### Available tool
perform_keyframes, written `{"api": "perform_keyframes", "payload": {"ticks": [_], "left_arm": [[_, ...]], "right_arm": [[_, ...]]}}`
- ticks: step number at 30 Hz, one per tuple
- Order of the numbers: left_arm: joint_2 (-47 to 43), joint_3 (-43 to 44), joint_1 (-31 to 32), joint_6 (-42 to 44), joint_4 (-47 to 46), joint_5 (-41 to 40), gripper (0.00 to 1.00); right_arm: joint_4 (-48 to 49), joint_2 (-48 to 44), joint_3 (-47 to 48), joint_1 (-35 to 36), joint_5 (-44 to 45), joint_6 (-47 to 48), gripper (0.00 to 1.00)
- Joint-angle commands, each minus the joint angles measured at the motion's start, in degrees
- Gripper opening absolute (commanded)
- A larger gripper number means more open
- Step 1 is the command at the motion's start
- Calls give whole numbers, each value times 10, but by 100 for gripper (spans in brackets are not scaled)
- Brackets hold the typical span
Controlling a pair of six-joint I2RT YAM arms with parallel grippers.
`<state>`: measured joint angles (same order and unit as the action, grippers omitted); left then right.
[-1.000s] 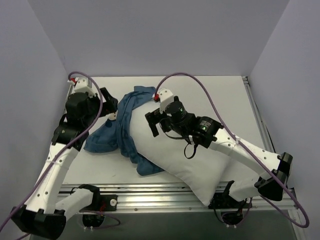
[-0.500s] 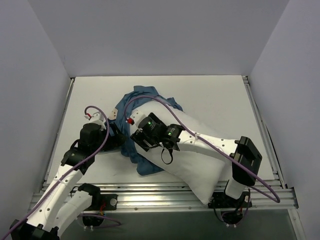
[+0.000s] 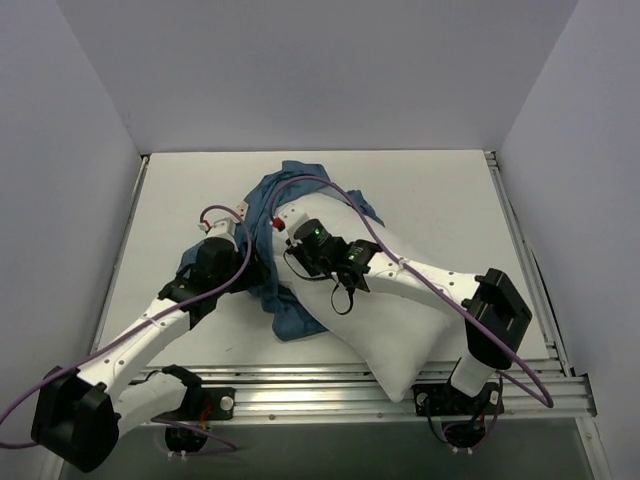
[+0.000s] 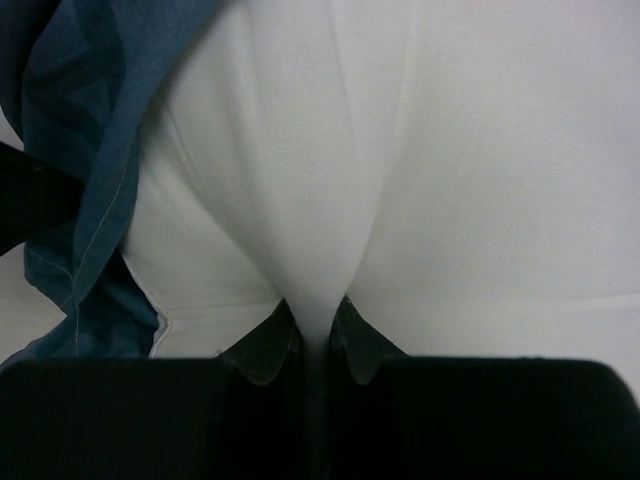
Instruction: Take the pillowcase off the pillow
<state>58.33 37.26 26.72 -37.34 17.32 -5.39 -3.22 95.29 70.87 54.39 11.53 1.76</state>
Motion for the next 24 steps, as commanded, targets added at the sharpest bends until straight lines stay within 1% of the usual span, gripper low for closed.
{"api": "perform_keyframes", "payload": {"ticks": [1, 3, 5, 6, 8, 9, 10, 11, 12, 13, 14, 16, 18, 19, 21, 24], "left_arm": [[37, 11, 16, 8, -89, -53, 82], [61, 21, 17, 15, -107, -76, 80], [71, 21, 18, 18, -131, -81, 79], [83, 21, 18, 21, -157, -83, 78], [95, 21, 18, 23, -184, -89, 70], [107, 28, 17, 21, -183, -107, 63], [111, 32, 16, 20, -181, -119, 55], [115, 34, 15, 19, -179, -136, 34], [119, 35, 13, 14, -178, -153, 25], [122, 34, 11, 9, -178, -192, 16], [126, 34, 7, 0, -178, -210, 3], [143, 33, -15, -31, -176, -246, 2], [161, 34, -32, -67, -175, -265, 2], [167, 36, -47, -76, -178, -283, 2], [182, 41, -61, -104, -187, -292, 2], [194, 60, -80, -126, -193, -320, 2]], "right_arm": [[-52, -8, -24, -10, -18, -3, 0], [-50, -11, -28, -10, -26, -3, 0], [-48, -16, -35, -10, -34, -3, 0], [-46, -19, -37, -10, -41, -3, 0], [-45, -21, -41, -10, -46, -4, 0], [-46, -22, -45, -9, -47, -4, 0], [-47, -30, -47, -10, -49, -4, 0], [-50, -35, -50, -10, -50, -5, 0], [-52, -40, -56, -10, -51, -5, 0], [-56, -56, -58, -10, -49, -8, 0], [-67, -66, -59, -10, -48, -11, 0], [-88, -100, -62, -6, -50, -18, 0], [-106, -132, -57, 3, -62, -37, 0], [-117, -168, -54, 6, -74, -38, 0], [-125, -227, -55, 11, -115, -38, 0], [-160, -279, -53, 9, -174, -28, 0]]}}
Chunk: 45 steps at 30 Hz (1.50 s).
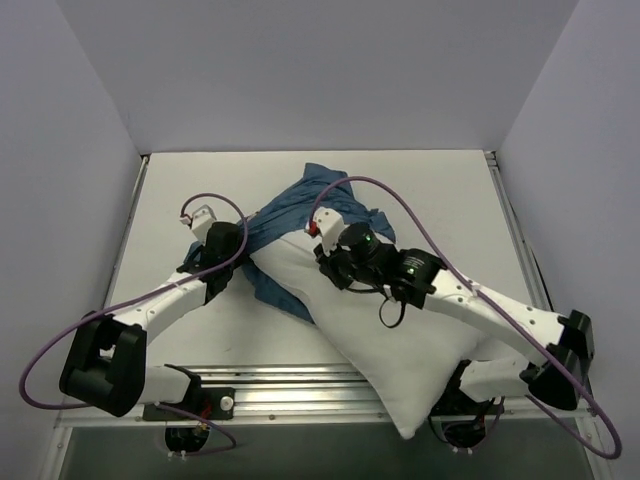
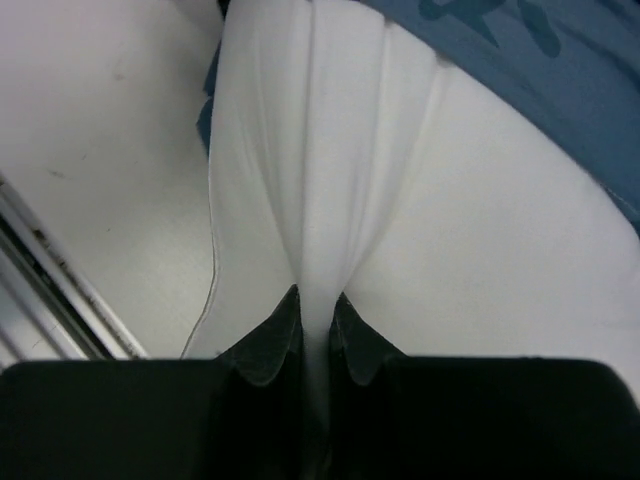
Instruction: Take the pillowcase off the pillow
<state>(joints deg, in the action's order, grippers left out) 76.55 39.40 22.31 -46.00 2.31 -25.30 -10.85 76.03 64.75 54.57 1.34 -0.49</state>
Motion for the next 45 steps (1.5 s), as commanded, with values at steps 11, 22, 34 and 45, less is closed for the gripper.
{"api": "perform_keyframes", "payload": {"ticks": [11, 22, 34, 45], "left_arm": [[78, 146, -103, -16, -43, -110, 2], [142, 249, -147, 23, 23, -53, 2], [135, 576, -165, 184, 185, 6, 2], [35, 544, -95, 301, 223, 48, 4]], "right_arm": [[-159, -229, -8, -16, -125, -10, 0], [-110, -235, 56, -47, -9, -29, 0], [-44, -163, 190, -102, 310, -58, 0], [-4, -72, 229, -240, 236, -68, 0]]}}
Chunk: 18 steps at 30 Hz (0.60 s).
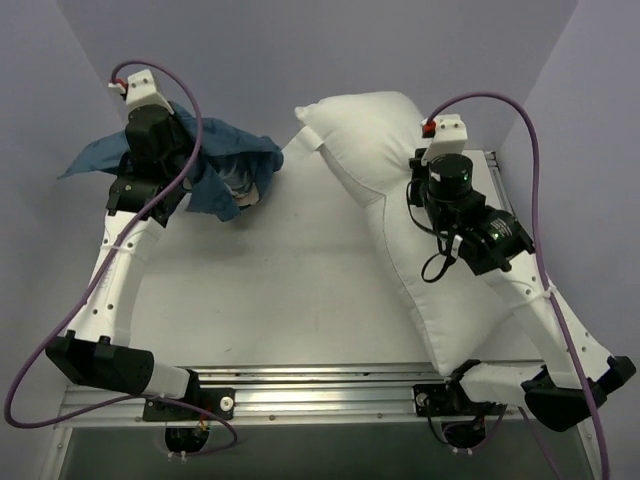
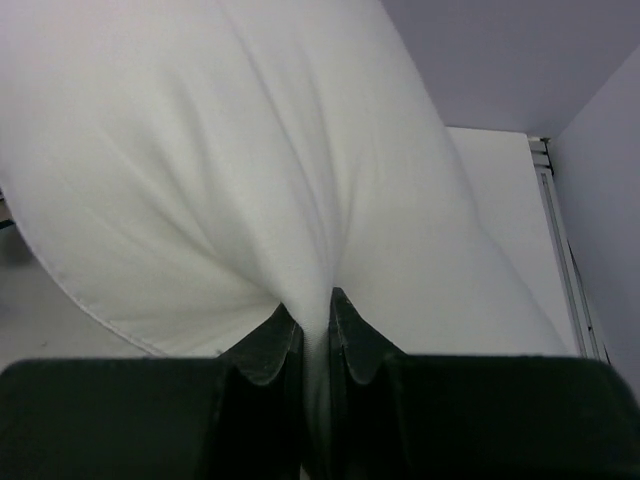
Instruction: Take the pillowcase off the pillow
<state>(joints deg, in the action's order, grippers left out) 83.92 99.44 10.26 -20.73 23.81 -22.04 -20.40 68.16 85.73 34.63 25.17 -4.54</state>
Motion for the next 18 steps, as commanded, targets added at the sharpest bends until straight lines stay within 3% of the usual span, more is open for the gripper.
{"api": "perform_keyframes", "payload": {"ticks": [1, 4, 10, 14, 18], "left_arm": [[-43, -88, 20, 41, 27, -14, 4], [-20, -91, -24, -7, 106, 47, 3], [59, -66, 6, -13, 168, 130, 3], [37, -87, 63, -22, 169, 160, 3], [-15, -48, 80, -28, 169, 159, 3]], "right_arm": [[99, 5, 12, -52, -33, -36, 0], [121, 1, 14, -69, -100, -53, 0], [113, 100, 43, -73, -115, -42, 0], [149, 138, -14, -80, -103, -43, 0], [179, 163, -64, -92, -118, -46, 0]]}}
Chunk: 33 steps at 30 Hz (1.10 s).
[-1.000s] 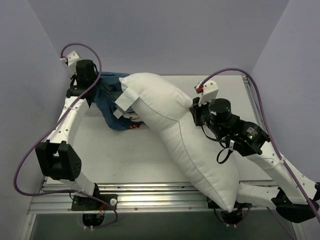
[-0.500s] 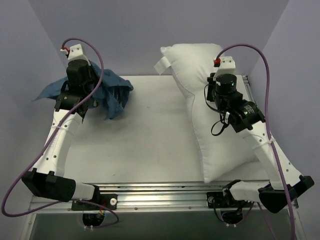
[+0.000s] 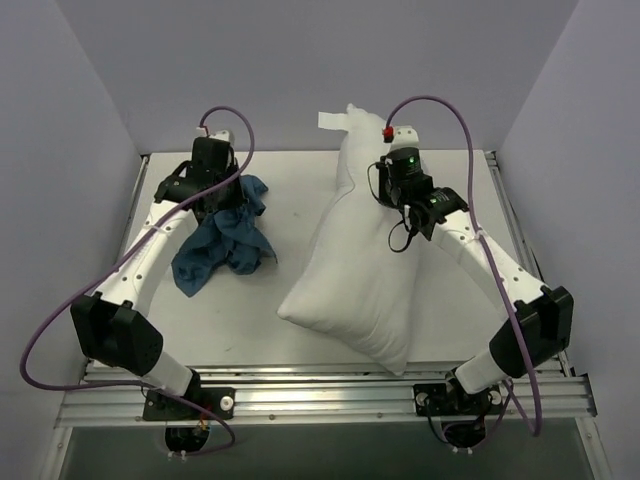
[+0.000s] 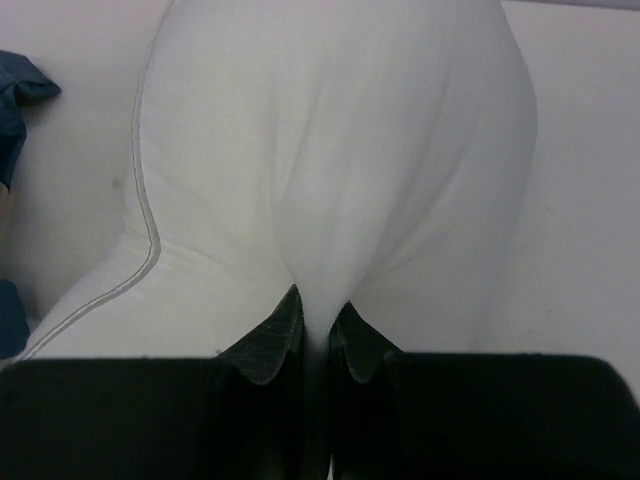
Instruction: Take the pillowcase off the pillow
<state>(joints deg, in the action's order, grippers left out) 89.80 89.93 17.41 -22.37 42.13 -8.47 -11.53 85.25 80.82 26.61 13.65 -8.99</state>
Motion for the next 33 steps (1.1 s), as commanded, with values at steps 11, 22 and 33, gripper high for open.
{"api": "perform_keyframes", "payload": {"ticks": [11, 22, 33], "left_arm": [[-125, 65, 9, 42, -138, -40, 15], [-140, -287, 161, -108, -259, 25, 20], [-197, -228, 233, -81, -174, 65, 84]], "right_arm": [[156, 23, -61, -32, -53, 1, 0], [156, 19, -61, -36, -91, -19, 25], [66, -97, -49, -37, -38, -32, 89]]}}
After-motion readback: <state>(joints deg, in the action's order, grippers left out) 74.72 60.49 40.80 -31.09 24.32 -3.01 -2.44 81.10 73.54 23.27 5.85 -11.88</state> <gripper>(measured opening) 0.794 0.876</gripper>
